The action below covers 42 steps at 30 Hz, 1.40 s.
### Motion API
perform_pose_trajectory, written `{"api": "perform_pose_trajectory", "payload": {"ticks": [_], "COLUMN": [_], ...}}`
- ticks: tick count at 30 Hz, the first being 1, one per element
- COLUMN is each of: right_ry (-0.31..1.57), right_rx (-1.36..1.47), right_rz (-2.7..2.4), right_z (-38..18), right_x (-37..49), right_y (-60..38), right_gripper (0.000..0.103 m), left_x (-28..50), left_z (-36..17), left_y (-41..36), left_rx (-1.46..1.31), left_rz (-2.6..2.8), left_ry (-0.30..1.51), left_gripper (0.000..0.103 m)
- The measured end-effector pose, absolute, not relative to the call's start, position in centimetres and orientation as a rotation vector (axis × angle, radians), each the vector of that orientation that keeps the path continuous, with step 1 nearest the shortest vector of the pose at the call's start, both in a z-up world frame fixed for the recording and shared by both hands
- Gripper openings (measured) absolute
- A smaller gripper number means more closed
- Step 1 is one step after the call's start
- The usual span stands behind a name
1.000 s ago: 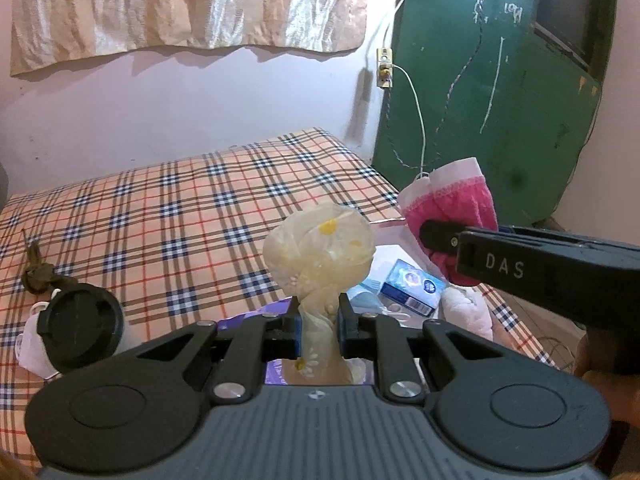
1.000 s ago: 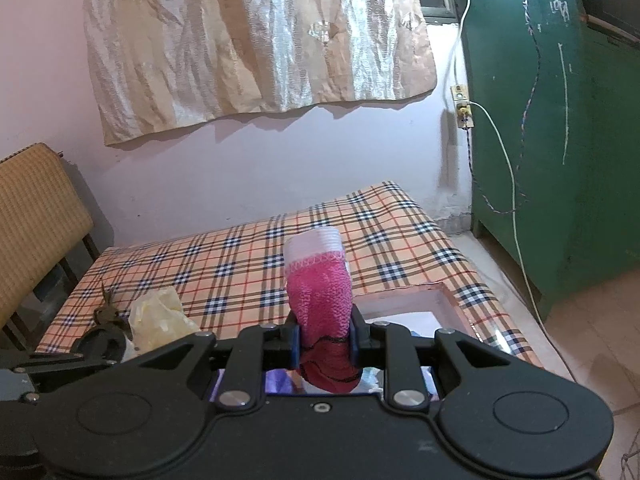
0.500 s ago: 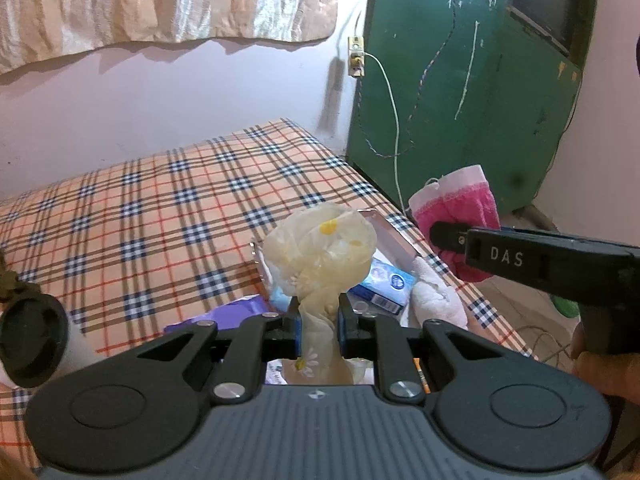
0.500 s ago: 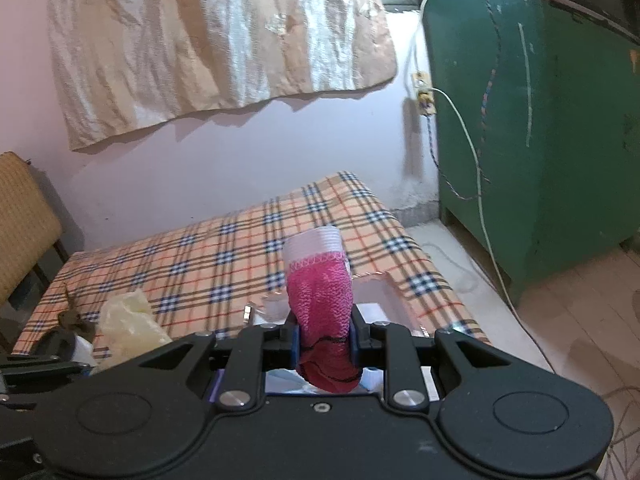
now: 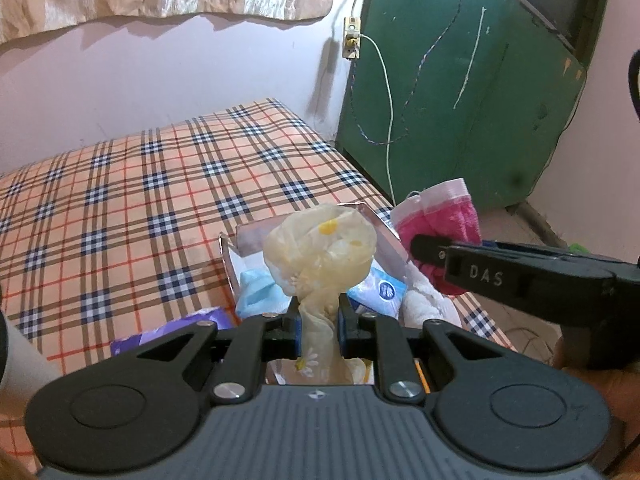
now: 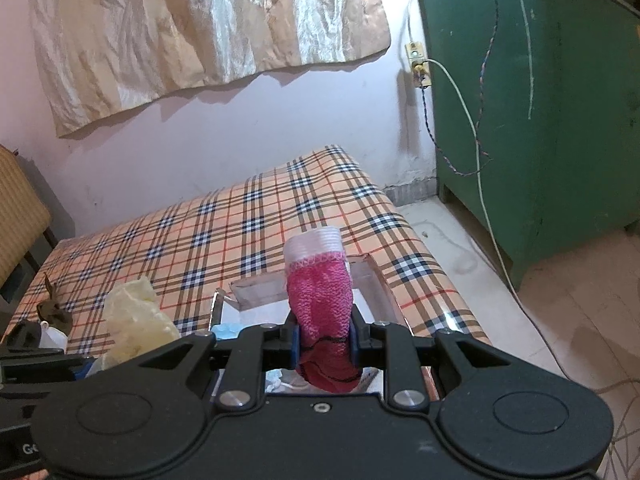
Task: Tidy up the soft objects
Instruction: 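Open the left tool over the box while the right tool releases the sock into it, then move both tools back toward the white mask and olive strap on the bed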
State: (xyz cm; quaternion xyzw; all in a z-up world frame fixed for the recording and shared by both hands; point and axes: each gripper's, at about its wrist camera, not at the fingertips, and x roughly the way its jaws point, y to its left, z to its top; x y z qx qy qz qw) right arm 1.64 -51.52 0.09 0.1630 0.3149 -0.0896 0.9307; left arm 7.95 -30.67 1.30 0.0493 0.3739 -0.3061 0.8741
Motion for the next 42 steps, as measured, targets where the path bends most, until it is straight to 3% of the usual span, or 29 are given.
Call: {"api": "perform_pose_trajectory", "payload": {"ticks": [10, 13, 15, 18, 42], "right_ry": [0.668, 0.660, 0.655, 0.645, 0.564], "right_rx": [0.329, 0.319, 0.311, 0.330, 0.273], "right_rz": [-0.174, -0.168, -0.163, -0.167, -0.119], "right_z": [-1.4, -1.5, -1.6, -1.6, 4.1], "right_x": [4.9, 5.8, 6.3, 6.6, -1.3], "right_y": [-52.6, -52.9, -53.1, -53.6, -45.5], "right_gripper": [0.028, 0.036, 0.050, 0.072, 0.073], "left_x": [10.3, 11.0, 11.4, 11.8, 6.2], "left_z": [0.5, 0.3, 0.2, 0.1, 4.5], "left_y": [-32.2, -32.6, -32.8, -32.6, -24.3], "left_rx": [0.100, 0.098, 0.089, 0.070, 0.070], "left_rz": [-0.623, -0.624, -0.616, -0.619, -0.476], "left_ry": [0.792, 0.782, 0.774, 0.776, 0.710], "left_gripper": [0.019, 0.025, 0.038, 0.046, 0.069]}}
